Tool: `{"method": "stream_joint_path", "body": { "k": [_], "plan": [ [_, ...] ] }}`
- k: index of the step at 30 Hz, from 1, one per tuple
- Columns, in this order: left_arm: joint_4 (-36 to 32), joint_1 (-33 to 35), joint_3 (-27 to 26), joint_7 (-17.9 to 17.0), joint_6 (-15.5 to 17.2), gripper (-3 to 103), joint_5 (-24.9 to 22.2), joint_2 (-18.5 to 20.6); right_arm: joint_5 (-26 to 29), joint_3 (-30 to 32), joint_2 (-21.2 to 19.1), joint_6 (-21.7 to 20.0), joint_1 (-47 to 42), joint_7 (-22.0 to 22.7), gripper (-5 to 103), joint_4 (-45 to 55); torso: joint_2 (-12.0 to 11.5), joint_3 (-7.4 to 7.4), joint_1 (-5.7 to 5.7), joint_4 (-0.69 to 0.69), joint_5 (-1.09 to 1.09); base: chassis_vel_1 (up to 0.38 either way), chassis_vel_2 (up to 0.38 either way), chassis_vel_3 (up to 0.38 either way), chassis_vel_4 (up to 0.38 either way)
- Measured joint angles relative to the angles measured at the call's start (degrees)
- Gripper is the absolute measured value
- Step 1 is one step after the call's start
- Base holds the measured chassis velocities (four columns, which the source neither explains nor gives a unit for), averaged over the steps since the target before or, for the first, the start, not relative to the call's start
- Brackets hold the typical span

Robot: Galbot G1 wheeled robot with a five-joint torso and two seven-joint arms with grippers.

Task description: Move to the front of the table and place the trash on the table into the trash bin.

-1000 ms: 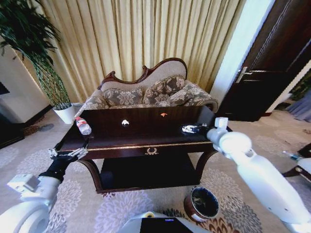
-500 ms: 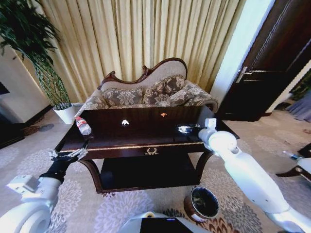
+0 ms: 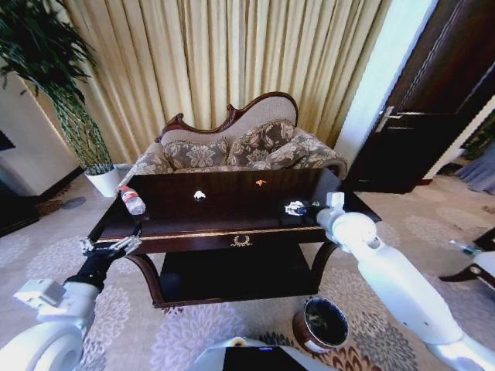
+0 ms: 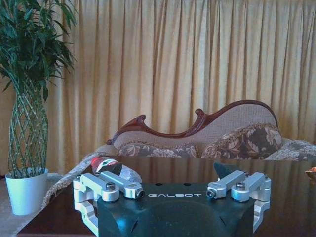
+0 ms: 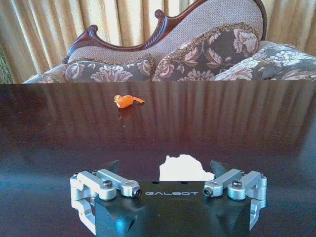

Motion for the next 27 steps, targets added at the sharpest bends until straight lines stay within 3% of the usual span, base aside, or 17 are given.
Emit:
{"method": "stream_joint_path", "body": {
  "k": [2,6,8,10,11,14,18,21,24,25,27],
  "plan": [
    [0.00,0.08,-0.09,0.00,0.01,100,-0.03,-0.02,-0.28,0.06,0.05,0.00,-0.08,-0.02,103,-0.07,0.00,0.00,0.00,0.00,0.00,0.000,0.000,0.000,0.000],
    [0.00,0.23,-0.36,0.00,0.02,100,-0.10,0.09,-0.92,0.48,0.22,0.03,-0.46,-0.06,84,-0.25,0.00,0.00,0.00,0.01,0.00,0.000,0.000,0.000,0.000],
    [0.00,0.26,-0.42,0.00,0.02,100,-0.09,0.13,-1.19,0.84,0.19,0.03,-0.74,-0.58,84,-0.29,0.00,0.00,0.00,0.01,0.00,0.000,0.000,0.000,0.000],
    [0.00,0.30,-0.45,0.01,0.01,100,-0.09,0.14,-2.22,1.98,-0.05,0.04,-1.66,-2.74,73,-0.41,0.00,0.00,0.00,0.00,0.00,0.000,0.000,0.000,0.000],
    [0.00,0.30,-0.45,0.01,0.01,100,-0.09,0.14,-2.22,1.98,-0.05,0.04,-1.66,-2.74,73,-0.41,0.00,0.00,0.00,0.00,0.00,0.000,0.000,0.000,0.000],
    [0.00,0.28,-0.30,0.10,-0.02,100,0.01,0.10,-2.68,2.71,-0.22,0.06,-2.45,-3.55,56,-0.33,0.00,0.00,0.00,-0.01,0.00,0.000,0.000,0.000,0.000],
    [0.00,0.12,-0.16,0.21,-0.08,100,0.03,0.11,-2.94,3.10,-0.33,0.07,-2.77,-3.68,46,-0.10,0.00,0.00,0.00,0.00,0.00,0.000,0.000,0.000,0.000],
    [0.00,0.00,-0.16,0.29,-0.18,100,0.04,0.25,-3.04,3.77,-0.46,0.08,-2.87,-3.72,29,-0.06,0.00,0.00,0.00,0.00,0.00,0.000,0.000,0.000,0.000],
    [0.00,-0.07,-0.14,0.42,-0.26,100,0.05,0.36,-3.06,4.26,-0.60,0.08,-3.09,-3.75,24,0.11,0.00,0.00,0.00,0.00,0.00,0.000,0.000,0.000,0.000],
    [0.00,-0.22,0.00,0.49,-0.30,100,0.07,0.42,-3.07,4.63,-0.68,0.09,-3.37,-3.76,13,0.28,0.00,0.00,0.00,0.00,0.00,0.000,0.000,0.000,0.000],
    [0.00,-0.33,0.13,0.53,-0.34,100,0.12,0.47,-3.07,4.88,-0.75,0.09,-3.63,-3.77,13,0.41,0.00,0.00,0.00,0.00,0.00,0.000,0.000,0.000,0.000]
  ]
}}
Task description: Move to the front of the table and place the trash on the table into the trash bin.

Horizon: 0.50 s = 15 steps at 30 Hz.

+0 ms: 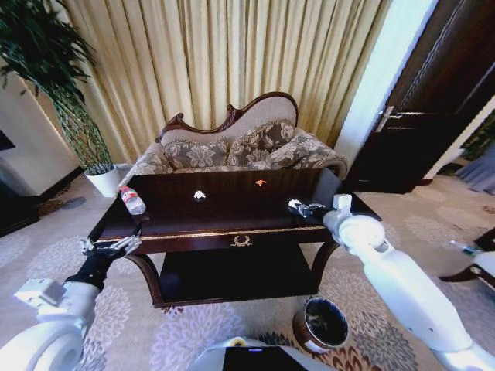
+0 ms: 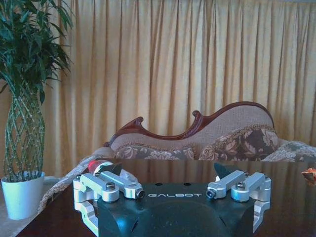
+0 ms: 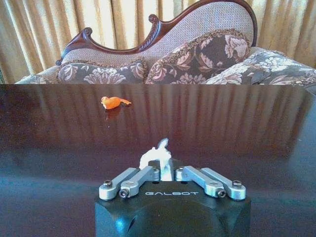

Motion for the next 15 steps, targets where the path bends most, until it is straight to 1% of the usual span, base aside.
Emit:
{"method": "stream_joint_path", "body": {
  "k": [2,4,9,12,13,14,15],
  "plan": [
    [0.00,-0.28,0.38,0.17,-0.14,100,0.13,0.15,-0.07,0.68,-0.17,0.00,-0.70,-0.05,3,0.27,0.00,0.00,0.00,0.00,0.00,0.000,0.000,0.000,0.000],
    [0.00,-0.38,0.54,0.22,-0.17,100,0.16,0.20,-0.10,0.99,-0.28,0.01,-0.95,-0.13,1,0.37,0.00,0.00,0.00,0.00,0.00,0.000,0.000,0.000,0.000],
    [0.00,-0.48,0.85,0.65,-0.53,100,0.53,0.09,0.14,2.33,-0.34,0.14,-1.35,-0.18,0,0.73,0.00,0.00,0.00,0.00,0.00,0.000,0.000,0.000,0.000],
    [0.00,-0.67,0.88,0.69,-0.60,100,0.54,0.05,1.19,5.29,-0.09,1.96,-2.02,-0.38,0,1.79,0.00,0.00,0.00,0.01,0.00,0.000,0.000,0.000,0.000],
    [0.00,-0.67,0.88,0.69,-0.60,100,0.54,0.05,1.19,5.29,-0.09,1.96,-2.02,-0.38,0,1.79,0.00,0.00,0.00,0.01,0.00,0.000,0.000,0.000,0.000],
    [0.00,-0.76,0.89,0.69,-0.60,100,0.51,0.05,1.34,6.65,-0.07,3.03,-2.55,-0.82,0,2.30,0.00,0.00,0.00,0.01,0.00,0.000,0.000,0.000,0.000],
    [0.00,-0.92,0.90,0.70,-0.64,100,0.44,0.05,0.95,9.34,-0.12,5.25,-3.92,-1.77,0,3.16,0.00,0.00,0.00,0.01,0.00,0.000,0.000,0.000,0.000]
  ]
}}
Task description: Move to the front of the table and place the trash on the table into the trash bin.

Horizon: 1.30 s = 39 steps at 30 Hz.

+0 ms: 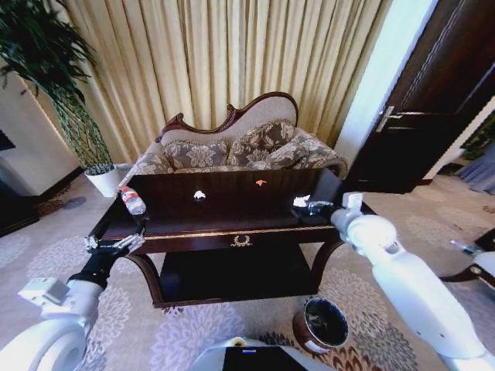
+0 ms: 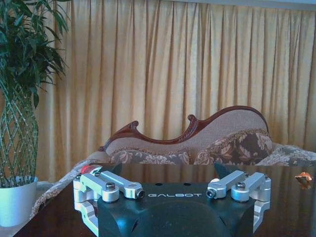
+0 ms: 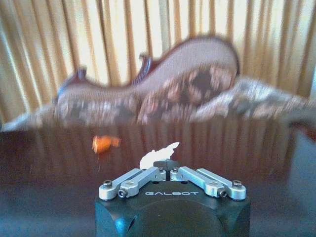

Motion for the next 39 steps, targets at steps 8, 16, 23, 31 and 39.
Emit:
{"method": "stream_joint_path", "body": {
  "k": [8,16,23,31,39],
  "plan": [
    [0.03,-1.50,1.53,-0.23,-0.45,100,0.71,-0.16,-7.39,8.47,-0.44,11.84,-11.15,-0.70,0,4.74,0.00,0.00,0.00,-0.03,0.01,0.000,0.000,0.000,0.000],
    [0.39,-2.88,1.37,-0.14,-0.55,100,0.88,-0.54,-9.54,11.39,3.28,13.00,-14.13,1.28,0,9.91,0.00,0.00,0.00,-0.01,0.00,0.000,0.000,0.000,0.000],
    [0.78,-3.58,1.59,0.08,-0.62,100,0.79,-0.25,-10.80,11.18,5.26,11.75,-14.80,1.31,0,10.88,0.00,0.00,0.01,0.00,0.00,0.005,-0.005,-0.008,0.005],
    [1.19,-3.56,2.15,0.49,-0.61,100,1.01,0.00,-11.20,11.08,6.06,11.65,-14.83,1.00,0,9.74,0.00,0.01,0.01,-0.01,0.01,0.099,-0.093,-0.092,0.106],
    [1.63,-3.61,2.47,0.56,-0.62,100,1.33,0.65,-12.16,10.82,6.98,11.77,-14.79,0.41,0,8.64,0.00,0.00,0.00,-0.01,0.01,0.230,-0.236,-0.230,0.229]
  ]
}}
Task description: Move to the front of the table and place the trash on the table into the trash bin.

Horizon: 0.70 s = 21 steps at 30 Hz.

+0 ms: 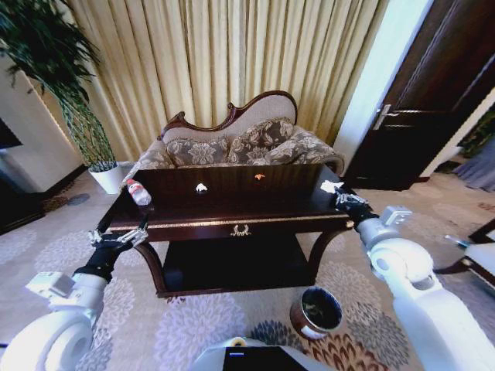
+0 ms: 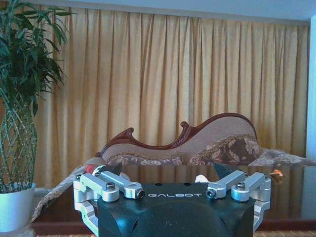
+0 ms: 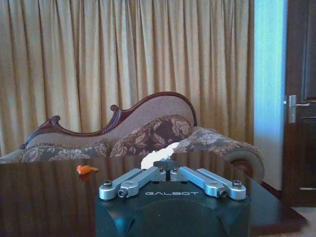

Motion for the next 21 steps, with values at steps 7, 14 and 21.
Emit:
{"method": "stream_joint_path", "body": {
  "k": [7,14,21],
  "plan": [
    [0.10,0.02,0.22,0.00,-0.03,100,0.10,0.21,-2.00,-0.13,1.05,0.33,-1.54,-0.44,0,-1.36,0.05,-0.04,-0.06,-0.01,-0.01,0.198,-0.201,-0.212,0.167],
    [-0.02,0.30,-0.07,0.00,-0.06,100,0.12,0.01,-4.67,1.10,3.35,-2.80,-4.60,-2.13,0,-5.03,0.00,0.01,-0.01,0.02,0.00,0.002,-0.012,-0.022,0.029],
    [-0.08,0.29,-0.12,0.00,-0.19,100,0.06,-0.01,-11.41,1.74,8.92,-3.92,-9.97,-5.57,0,-20.16,-0.03,0.01,0.04,0.01,-0.01,-0.044,0.029,0.043,-0.027]
  ]
}}
